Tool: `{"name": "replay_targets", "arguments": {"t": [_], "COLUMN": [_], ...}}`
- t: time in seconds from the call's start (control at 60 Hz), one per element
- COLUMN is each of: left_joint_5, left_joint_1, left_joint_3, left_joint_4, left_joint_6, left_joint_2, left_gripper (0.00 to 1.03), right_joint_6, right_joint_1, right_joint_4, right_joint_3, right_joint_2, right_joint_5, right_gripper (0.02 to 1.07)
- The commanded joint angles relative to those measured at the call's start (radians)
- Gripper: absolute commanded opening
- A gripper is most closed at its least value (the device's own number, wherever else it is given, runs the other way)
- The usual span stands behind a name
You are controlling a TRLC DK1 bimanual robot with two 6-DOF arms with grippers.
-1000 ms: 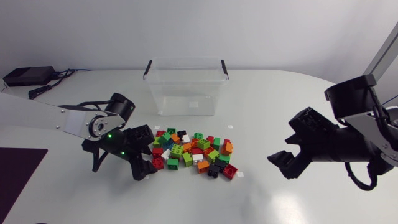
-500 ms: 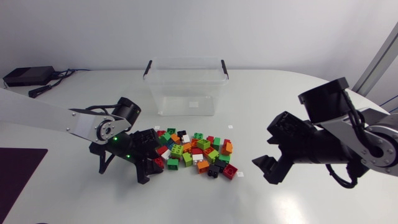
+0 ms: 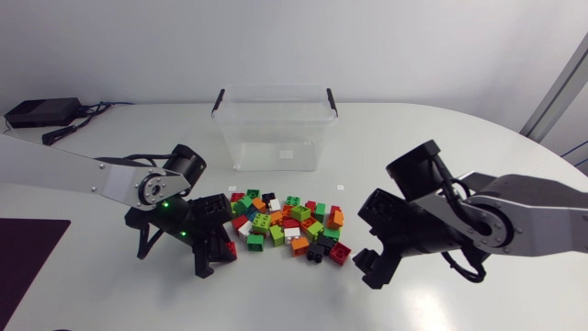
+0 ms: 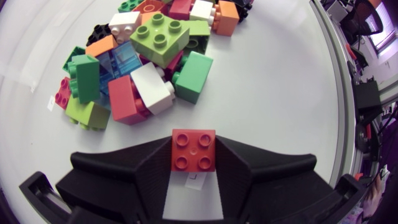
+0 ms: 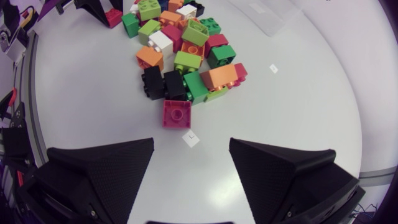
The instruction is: Place the duplo bricks in the container
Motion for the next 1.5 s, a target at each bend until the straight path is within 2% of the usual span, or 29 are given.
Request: {"name": "replay_targets", "arguments": {"t": [0.0,0.25,0.367,0.433,0.517,0.6,0.783,0.883,0.967,1.15,1.35,1.483], "left_joint_5": [0.002,0.01,0.065,0.095,0.125,0.143,0.168,0.171,0.171,0.171,0.171,0.171], "left_joint_1": [0.013,0.051,0.08,0.1,0.125,0.129,0.129,0.126,0.126,0.132,0.128,0.132], "left_joint_3": [0.005,0.051,0.089,0.12,0.172,0.215,0.304,0.35,0.385,0.453,0.536,0.64], "left_joint_4": [-0.03,-0.111,-0.15,-0.163,-0.163,-0.16,-0.108,-0.079,-0.042,0.077,0.165,0.183], "left_joint_6": [0.028,0.025,0.016,0.01,-0.021,-0.045,-0.121,-0.162,-0.207,-0.317,-0.391,-0.426], "left_joint_2": [-0.074,-0.22,-0.28,-0.3,-0.297,-0.284,-0.231,-0.191,-0.165,-0.094,-0.024,0.071], "left_gripper": [0.21,0.21,0.21,0.21,0.21,0.21,0.21,0.21,0.21,0.21,0.21,0.21], "right_joint_6": [0.036,0.076,0.076,0.074,0.074,0.074,0.073,0.068,0.066,0.065,0.059,0.053], "right_joint_1": [0.025,0.076,0.082,0.084,0.084,0.084,0.094,0.096,0.097,0.094,0.085,0.074], "right_joint_4": [0.012,0.028,0.045,0.055,0.058,0.062,0.068,0.073,0.084,0.084,0.027,-0.014], "right_joint_3": [0.037,0.073,0.089,0.098,0.11,0.118,0.116,0.11,0.103,0.098,0.081,0.086], "right_joint_2": [0.039,0.16,0.223,0.246,0.263,0.272,0.303,0.322,0.333,0.324,0.246,0.181], "right_joint_5": [0.008,0.029,0.035,0.037,0.037,0.035,0.037,0.037,0.037,0.037,0.037,0.039], "right_gripper": [0.87,0.87,0.87,0.79,0.78,0.72,0.59,0.47,0.46,0.31,0.29,0.29]}}
